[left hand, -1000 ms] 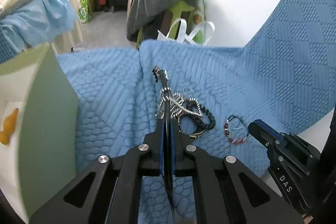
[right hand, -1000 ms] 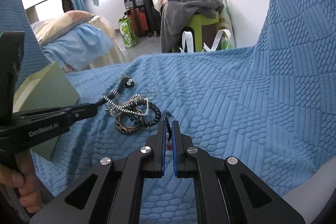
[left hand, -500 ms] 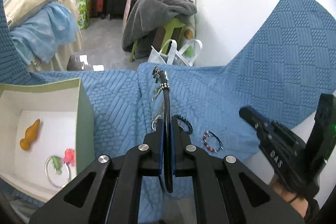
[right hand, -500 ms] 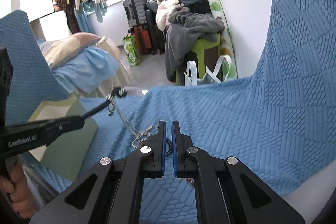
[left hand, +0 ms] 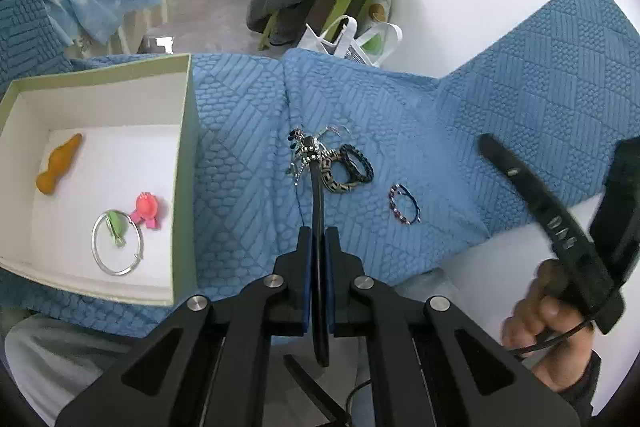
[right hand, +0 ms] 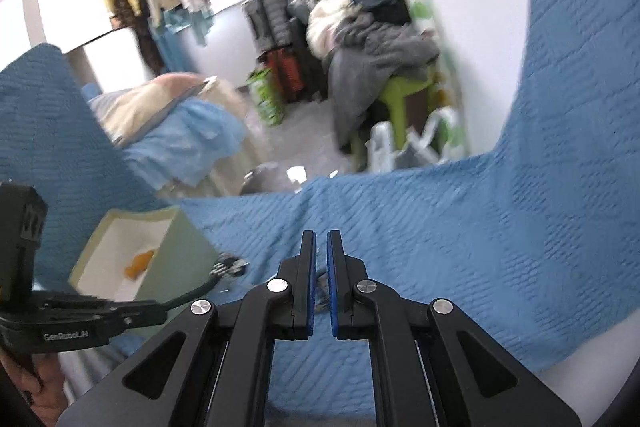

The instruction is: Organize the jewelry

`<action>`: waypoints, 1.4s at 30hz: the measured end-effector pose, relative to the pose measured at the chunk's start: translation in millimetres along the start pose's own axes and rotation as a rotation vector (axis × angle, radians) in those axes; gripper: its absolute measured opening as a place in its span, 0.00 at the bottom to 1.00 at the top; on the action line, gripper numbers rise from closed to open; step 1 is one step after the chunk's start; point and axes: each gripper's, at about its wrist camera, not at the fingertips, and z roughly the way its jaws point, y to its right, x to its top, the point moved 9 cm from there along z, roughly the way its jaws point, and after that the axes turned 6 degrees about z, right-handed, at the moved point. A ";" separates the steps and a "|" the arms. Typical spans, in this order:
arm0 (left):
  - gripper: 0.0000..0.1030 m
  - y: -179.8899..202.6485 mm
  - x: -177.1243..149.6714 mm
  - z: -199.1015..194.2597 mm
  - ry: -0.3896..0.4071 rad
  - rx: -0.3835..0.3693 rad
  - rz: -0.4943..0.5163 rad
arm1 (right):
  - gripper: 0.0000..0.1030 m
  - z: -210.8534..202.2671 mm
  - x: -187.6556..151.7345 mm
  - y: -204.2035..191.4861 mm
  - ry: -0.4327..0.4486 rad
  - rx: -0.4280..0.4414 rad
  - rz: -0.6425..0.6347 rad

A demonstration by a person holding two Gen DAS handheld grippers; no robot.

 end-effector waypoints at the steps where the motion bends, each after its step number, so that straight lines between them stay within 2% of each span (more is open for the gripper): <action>1: 0.05 0.4 0.3 -1.1 0.002 -0.003 -0.001 | 0.05 5.9 -7.0 -5.5 -0.021 0.004 -0.022; 3: 0.05 0.6 -1.1 -6.2 0.015 -0.014 -0.005 | 0.09 17.2 -19.9 -14.6 -0.053 0.026 -0.057; 6: 0.05 -0.1 3.1 -12.0 0.027 -0.018 -0.007 | 0.26 38.7 -42.7 -33.6 -0.098 0.073 -0.111; 10: 0.05 -1.8 4.6 -16.6 0.036 -0.017 -0.005 | 0.26 64.2 -60.5 -52.3 -0.138 0.111 -0.161; 17: 0.05 -7.7 3.9 -22.3 0.042 -0.019 -0.011 | 0.24 102.6 -72.0 -73.6 -0.148 0.134 -0.244; 19: 0.05 -9.0 3.9 -22.9 0.044 -0.018 -0.012 | 0.17 108.2 -71.4 -72.9 -0.145 0.125 -0.240; 21: 0.05 -11.9 3.9 -24.9 0.046 -0.017 -0.015 | 0.09 110.5 -67.1 -71.1 -0.126 0.104 -0.230; 24: 0.05 -15.2 3.7 -29.0 0.056 -0.013 -0.017 | 0.04 108.3 -56.2 -64.9 -0.104 0.080 -0.182; 31: 0.05 -23.7 4.9 -40.5 0.082 -0.020 -0.030 | 0.02 78.3 -17.9 -64.7 -0.026 0.037 -0.112; 38: 0.05 -25.1 9.6 -53.1 0.112 -0.023 -0.037 | 0.02 34.0 32.6 -93.9 0.098 0.065 -0.114; 42: 0.05 -28.3 14.1 -65.5 0.130 -0.019 -0.032 | 0.02 30.4 40.6 -101.0 0.096 0.059 -0.146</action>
